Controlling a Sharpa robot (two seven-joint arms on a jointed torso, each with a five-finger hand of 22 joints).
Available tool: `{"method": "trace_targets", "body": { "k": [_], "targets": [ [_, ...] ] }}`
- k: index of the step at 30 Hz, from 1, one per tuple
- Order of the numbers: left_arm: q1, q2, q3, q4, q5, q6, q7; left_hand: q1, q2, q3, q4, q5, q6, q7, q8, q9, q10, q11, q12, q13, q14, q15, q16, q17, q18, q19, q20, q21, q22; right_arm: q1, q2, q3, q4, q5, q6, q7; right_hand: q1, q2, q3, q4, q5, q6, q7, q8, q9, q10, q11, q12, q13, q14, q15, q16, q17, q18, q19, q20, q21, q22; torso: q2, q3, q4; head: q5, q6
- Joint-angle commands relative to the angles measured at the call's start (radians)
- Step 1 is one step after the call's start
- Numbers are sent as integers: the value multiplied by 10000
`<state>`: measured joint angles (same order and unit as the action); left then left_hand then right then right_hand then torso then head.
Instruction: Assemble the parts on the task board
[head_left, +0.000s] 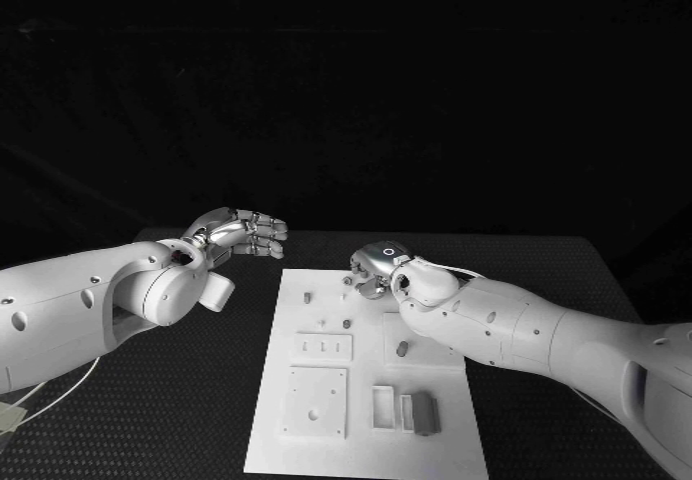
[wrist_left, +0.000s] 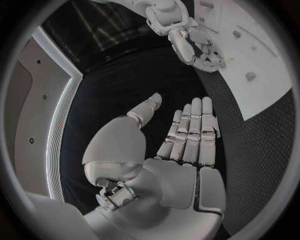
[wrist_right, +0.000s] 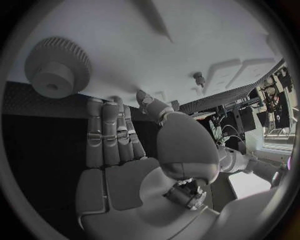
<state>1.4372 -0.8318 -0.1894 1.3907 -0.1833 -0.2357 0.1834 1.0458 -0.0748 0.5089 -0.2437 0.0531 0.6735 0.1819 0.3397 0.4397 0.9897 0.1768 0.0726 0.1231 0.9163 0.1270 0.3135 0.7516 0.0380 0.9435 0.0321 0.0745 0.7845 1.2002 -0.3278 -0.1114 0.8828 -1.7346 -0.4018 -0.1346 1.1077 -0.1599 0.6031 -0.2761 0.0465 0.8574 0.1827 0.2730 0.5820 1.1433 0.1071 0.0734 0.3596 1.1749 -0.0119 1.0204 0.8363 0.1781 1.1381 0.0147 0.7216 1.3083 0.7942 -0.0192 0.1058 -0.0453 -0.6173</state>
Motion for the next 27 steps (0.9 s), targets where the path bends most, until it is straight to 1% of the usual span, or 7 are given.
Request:
{"method": "trace_targets", "body": {
  "k": [1,7,10,13,20,25,27],
  "targets": [
    [17,-10,11,23,36,15,77,31,-99,-2,54,-39,-63,251,-1,13,-46,0,-36,-10,-10,62,-56,15,135,-65,11,-51,12,-25,-53,-4,83,113,-332,63,84,-200,19,-79,9,-117,5,-30,1,-70,-3,-40,5,7,59,54,-11,837,32,-60,-9,160,-5,2,-12,32,-1],
    [17,-13,11,31,36,28,75,30,-99,-3,55,-39,-66,252,-1,13,-48,1,-36,-11,-8,62,-58,18,135,-65,11,-50,13,-34,-143,-4,219,125,-893,149,114,-353,26,-28,8,-120,9,-10,33,-18,-19,4,47,27,44,82,-13,837,73,-59,6,163,-3,3,-14,40,9],
    [17,-53,11,45,39,33,58,28,-100,-4,57,-39,-69,254,-2,13,-50,3,-38,-12,-7,62,-60,21,135,-64,11,-50,13,-36,-181,-4,254,170,-1204,241,147,-367,9,24,8,24,-58,100,114,378,-183,256,261,180,-109,188,8,837,228,-111,97,187,-7,4,-7,40,20],
    [17,-83,10,50,40,22,62,22,-106,-8,60,-39,-76,260,-5,12,-59,7,-41,-15,-7,64,-65,25,135,-65,12,-51,14,-39,-230,-4,318,235,-1358,341,157,-378,-17,42,9,135,-117,183,179,510,-261,371,423,271,-189,239,11,837,327,-167,159,193,-9,4,-15,45,31],
    [17,-97,10,56,41,27,54,22,-106,-8,62,-39,-80,261,-6,12,-62,8,-42,-17,-7,64,-69,29,135,-66,12,-51,14,-47,-236,-6,474,232,-1558,387,85,-474,-70,88,10,140,-142,203,227,570,-307,470,638,310,-230,256,0,837,361,-200,184,188,-2,7,-18,48,34],
    [17,-98,10,50,41,24,51,21,-107,-9,63,-39,-82,263,-7,12,-65,9,-42,-18,-7,65,-72,31,135,-67,12,-51,15,-48,-245,-6,516,230,-1321,491,86,-556,-151,131,9,256,-249,287,345,841,-501,1032,1539,383,-419,313,1,837,434,-256,250,191,-4,3,-12,30,59],
    [17,-109,10,55,41,21,51,21,-107,-9,63,-39,-83,263,-7,12,-65,10,-42,-18,-7,65,-73,32,135,-67,12,-51,15,-48,-254,-7,535,229,-1230,530,71,-557,-180,154,27,263,-266,285,385,730,-526,1296,2107,384,-463,325,1,837,429,-262,260,188,2,3,-3,29,61]
  ]
}}
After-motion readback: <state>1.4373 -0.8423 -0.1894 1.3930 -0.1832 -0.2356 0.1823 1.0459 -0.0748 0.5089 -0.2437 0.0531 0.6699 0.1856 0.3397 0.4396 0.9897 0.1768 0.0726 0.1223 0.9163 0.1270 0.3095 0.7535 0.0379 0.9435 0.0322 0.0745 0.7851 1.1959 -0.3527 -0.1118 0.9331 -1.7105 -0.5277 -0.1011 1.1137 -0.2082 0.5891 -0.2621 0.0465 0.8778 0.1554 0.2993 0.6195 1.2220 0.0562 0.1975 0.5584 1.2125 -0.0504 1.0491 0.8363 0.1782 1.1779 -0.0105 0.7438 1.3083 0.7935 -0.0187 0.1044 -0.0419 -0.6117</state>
